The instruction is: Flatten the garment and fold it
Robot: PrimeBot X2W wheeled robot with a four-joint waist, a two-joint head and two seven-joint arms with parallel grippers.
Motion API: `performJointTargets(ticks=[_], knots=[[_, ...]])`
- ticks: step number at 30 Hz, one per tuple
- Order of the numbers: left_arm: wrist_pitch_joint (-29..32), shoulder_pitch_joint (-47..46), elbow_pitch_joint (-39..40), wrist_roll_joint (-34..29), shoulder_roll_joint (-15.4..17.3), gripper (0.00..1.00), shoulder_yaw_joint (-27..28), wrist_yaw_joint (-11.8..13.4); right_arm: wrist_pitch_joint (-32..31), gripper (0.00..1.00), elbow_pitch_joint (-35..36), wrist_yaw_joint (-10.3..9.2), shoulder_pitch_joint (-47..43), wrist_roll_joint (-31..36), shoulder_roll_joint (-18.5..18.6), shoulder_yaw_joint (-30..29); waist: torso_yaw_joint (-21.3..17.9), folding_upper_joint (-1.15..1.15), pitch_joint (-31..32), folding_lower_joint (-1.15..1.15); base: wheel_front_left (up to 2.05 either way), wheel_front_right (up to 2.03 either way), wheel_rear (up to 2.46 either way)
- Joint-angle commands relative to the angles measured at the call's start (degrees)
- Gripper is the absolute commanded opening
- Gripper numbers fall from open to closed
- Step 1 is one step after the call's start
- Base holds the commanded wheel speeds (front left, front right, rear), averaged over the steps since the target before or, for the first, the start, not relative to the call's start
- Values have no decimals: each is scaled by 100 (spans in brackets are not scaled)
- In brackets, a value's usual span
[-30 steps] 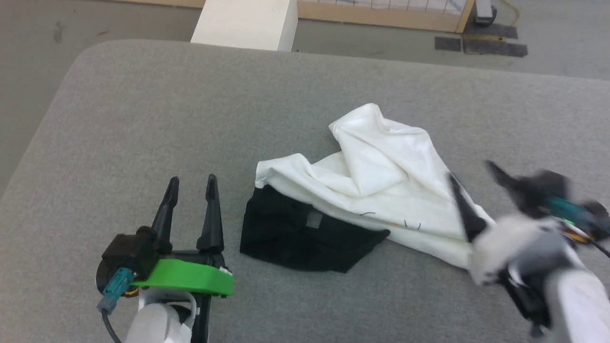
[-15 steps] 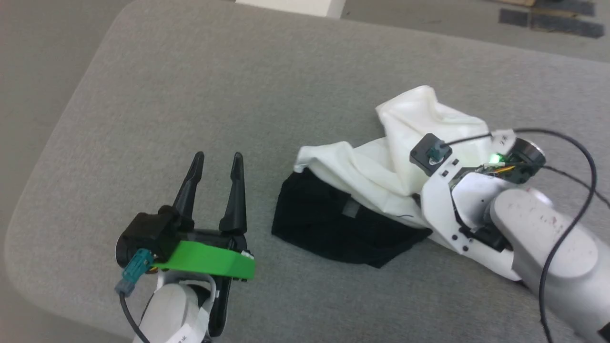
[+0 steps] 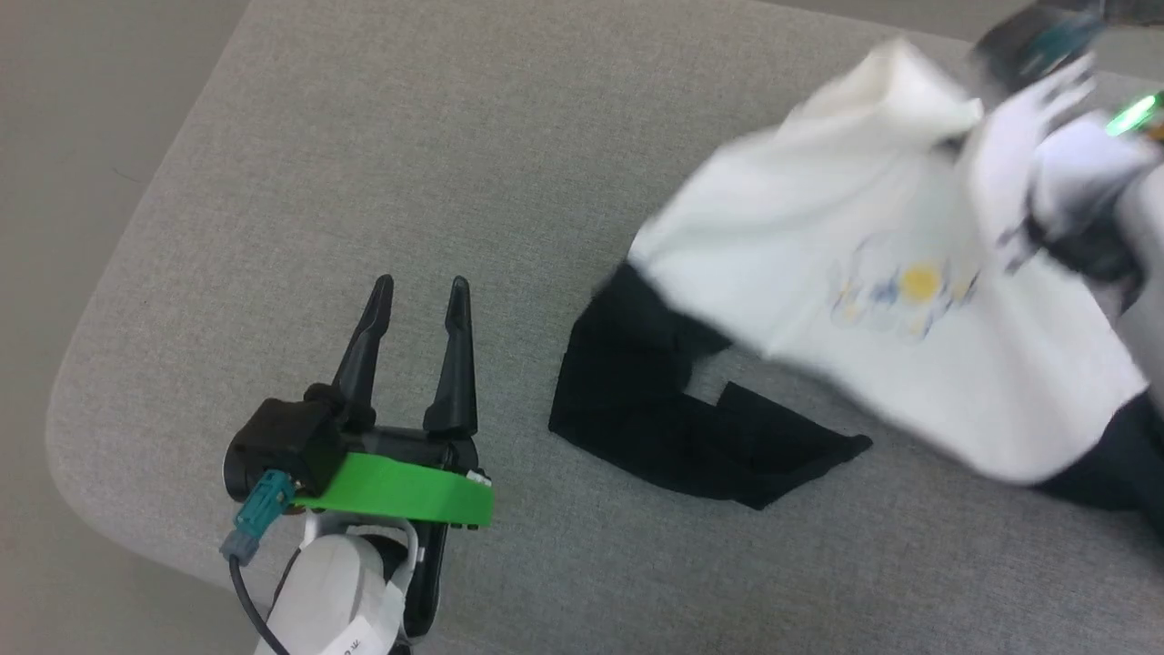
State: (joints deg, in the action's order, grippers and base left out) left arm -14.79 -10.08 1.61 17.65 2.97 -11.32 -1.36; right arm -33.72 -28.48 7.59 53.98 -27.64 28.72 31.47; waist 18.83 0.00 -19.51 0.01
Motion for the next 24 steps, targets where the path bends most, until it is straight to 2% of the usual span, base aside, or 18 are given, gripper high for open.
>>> performJointTargets(ticks=[1,4,8,12,13,14,19,24], knots=[[-21,-60,25,-2,-9,100,-6,31,98,0,-161,-10,178,171,-41,-236,5,0,-79,-1,0,0,0],[-21,-126,29,22,-9,100,-76,26,334,0,-747,-10,476,778,-141,-974,52,0,-210,-1,0,0,0],[-21,-236,12,58,-9,100,-198,30,536,0,-1581,-10,726,1898,-229,-2043,165,0,-399,-1,0,0,0],[-21,-288,-10,73,-9,100,-276,49,631,2,-1963,-10,629,2929,-373,-3016,233,0,-481,-1,0,0,0],[-21,-294,-13,73,-9,100,-284,54,693,45,-1969,-10,579,3118,-431,-3188,236,0,-489,-1,0,0,0],[-21,-296,-23,68,-9,100,-286,60,720,100,-1992,-10,509,3295,-517,-3403,224,0,-487,-1,0,0,0],[-21,-243,-114,-17,-9,100,-245,39,1142,100,-1836,-10,189,3556,-886,-3667,47,0,-296,-1,0,0,0],[-21,-87,-221,-182,-9,100,-110,-55,2050,100,-1202,-10,-442,3046,-1288,-3666,-340,0,117,-1,0,0,0]])
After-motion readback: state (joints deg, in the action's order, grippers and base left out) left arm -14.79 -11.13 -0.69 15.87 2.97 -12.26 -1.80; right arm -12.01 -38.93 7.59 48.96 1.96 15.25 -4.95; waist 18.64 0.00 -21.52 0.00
